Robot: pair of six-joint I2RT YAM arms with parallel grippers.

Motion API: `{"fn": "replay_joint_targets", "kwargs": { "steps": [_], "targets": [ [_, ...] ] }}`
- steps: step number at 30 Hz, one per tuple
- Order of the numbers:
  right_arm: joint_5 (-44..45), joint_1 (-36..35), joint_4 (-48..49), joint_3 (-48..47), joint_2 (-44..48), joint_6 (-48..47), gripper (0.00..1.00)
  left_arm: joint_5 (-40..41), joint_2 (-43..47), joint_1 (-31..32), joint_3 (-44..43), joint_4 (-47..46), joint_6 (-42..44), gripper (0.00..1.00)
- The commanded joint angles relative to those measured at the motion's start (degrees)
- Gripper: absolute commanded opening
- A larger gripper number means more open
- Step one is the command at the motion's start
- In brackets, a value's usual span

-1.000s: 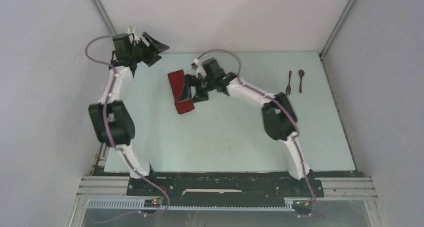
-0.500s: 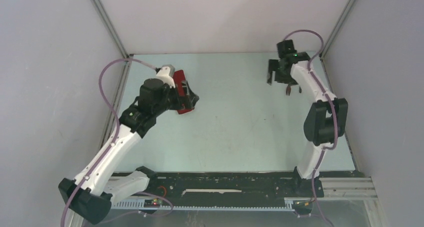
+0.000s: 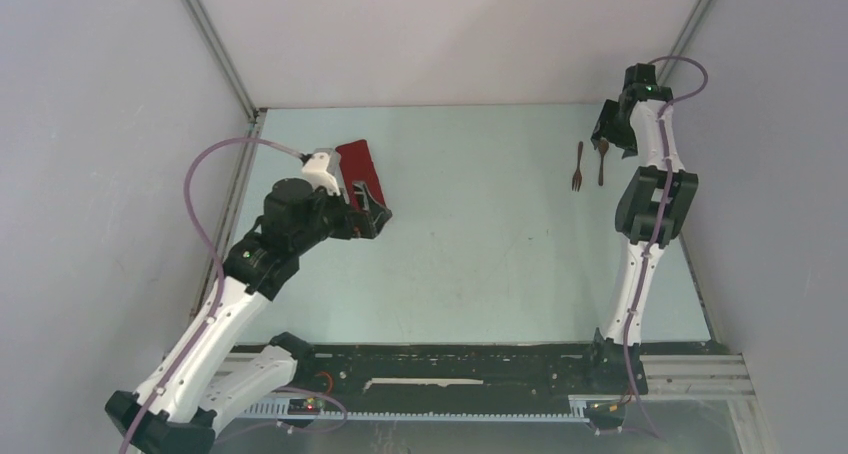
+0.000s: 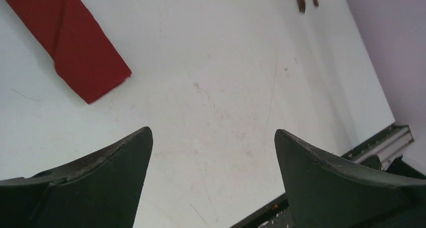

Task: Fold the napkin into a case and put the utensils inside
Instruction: Pick up the spoon from the corner of the board.

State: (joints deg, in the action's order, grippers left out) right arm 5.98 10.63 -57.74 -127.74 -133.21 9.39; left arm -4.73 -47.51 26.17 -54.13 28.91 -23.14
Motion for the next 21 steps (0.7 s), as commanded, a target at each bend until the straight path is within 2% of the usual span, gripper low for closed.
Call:
{"fn": "replay_joint_targets", "kwargs": {
  "steps": [1, 10, 21],
  "targets": [
    [-2.45, -0.08, -2.35, -13.53, -8.83, -2.99, 0.75, -6.14, -2.04, -0.15, 2.53, -2.1, -2.12, 1.0],
    [-3.0, 1.06, 3.36, -15.37, -14.7, -4.32, 0.71, -9.65, -4.29, -0.11, 2.21, -3.75, -3.12, 1.0],
    [-3.39, 1.47, 0.36, -20.79, -19.64, -4.69, 0.45, -9.87, -5.58, -0.24, -0.07, -4.32, -4.08, 1.0]
  ]
}}
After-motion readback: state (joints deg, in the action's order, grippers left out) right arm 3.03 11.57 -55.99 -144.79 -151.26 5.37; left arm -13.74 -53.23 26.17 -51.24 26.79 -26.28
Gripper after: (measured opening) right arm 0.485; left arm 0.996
